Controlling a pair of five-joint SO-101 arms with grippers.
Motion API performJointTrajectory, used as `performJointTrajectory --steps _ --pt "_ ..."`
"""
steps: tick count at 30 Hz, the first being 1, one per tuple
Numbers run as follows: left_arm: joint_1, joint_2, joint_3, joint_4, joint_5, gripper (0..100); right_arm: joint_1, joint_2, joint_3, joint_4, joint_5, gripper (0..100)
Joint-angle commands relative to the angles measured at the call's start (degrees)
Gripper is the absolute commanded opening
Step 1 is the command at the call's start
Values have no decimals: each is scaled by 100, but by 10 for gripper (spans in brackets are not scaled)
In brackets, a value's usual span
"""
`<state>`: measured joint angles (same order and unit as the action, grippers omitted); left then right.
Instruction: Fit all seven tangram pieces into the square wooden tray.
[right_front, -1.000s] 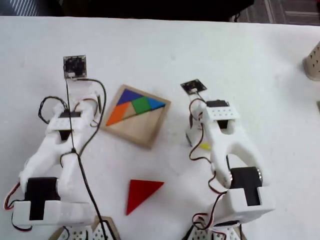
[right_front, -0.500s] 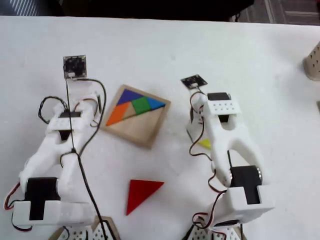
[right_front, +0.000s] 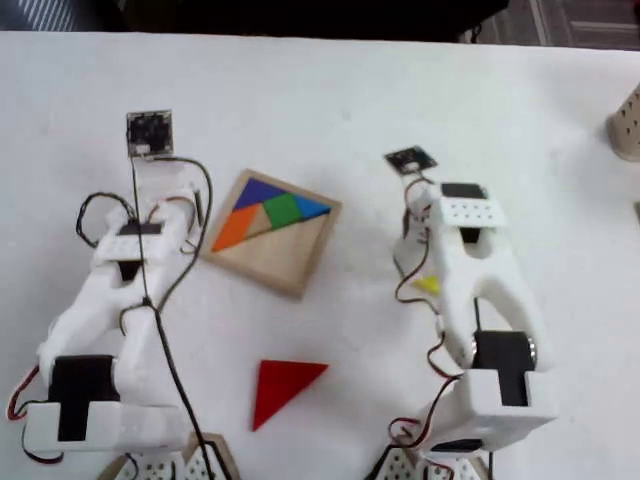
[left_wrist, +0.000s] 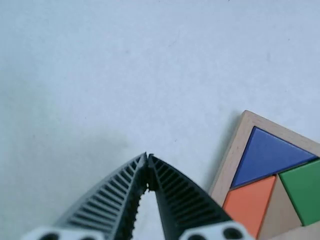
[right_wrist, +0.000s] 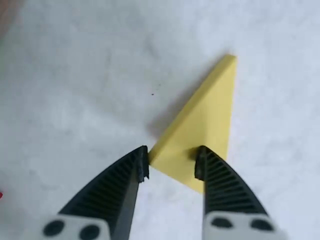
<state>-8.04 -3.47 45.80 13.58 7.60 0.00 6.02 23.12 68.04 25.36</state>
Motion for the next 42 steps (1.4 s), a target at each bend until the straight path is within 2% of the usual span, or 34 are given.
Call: performJointTrajectory --steps 1,13,31,36,42 --pt "-57 -13 -220 -149 -44 28 338 13 -246 4 70 109" --pt "-57 -13 -220 -141 -44 28 998 22 -756 4 70 109" --pt "-57 -13 -220 -132 -44 28 2211 40 -976 -347 721 105" --pt "-57 -13 -220 -123 -44 28 2545 787 -1987 -119 721 105" --pt "-57 -4 -220 -132 -44 28 2695 2545 -4026 840 949 104"
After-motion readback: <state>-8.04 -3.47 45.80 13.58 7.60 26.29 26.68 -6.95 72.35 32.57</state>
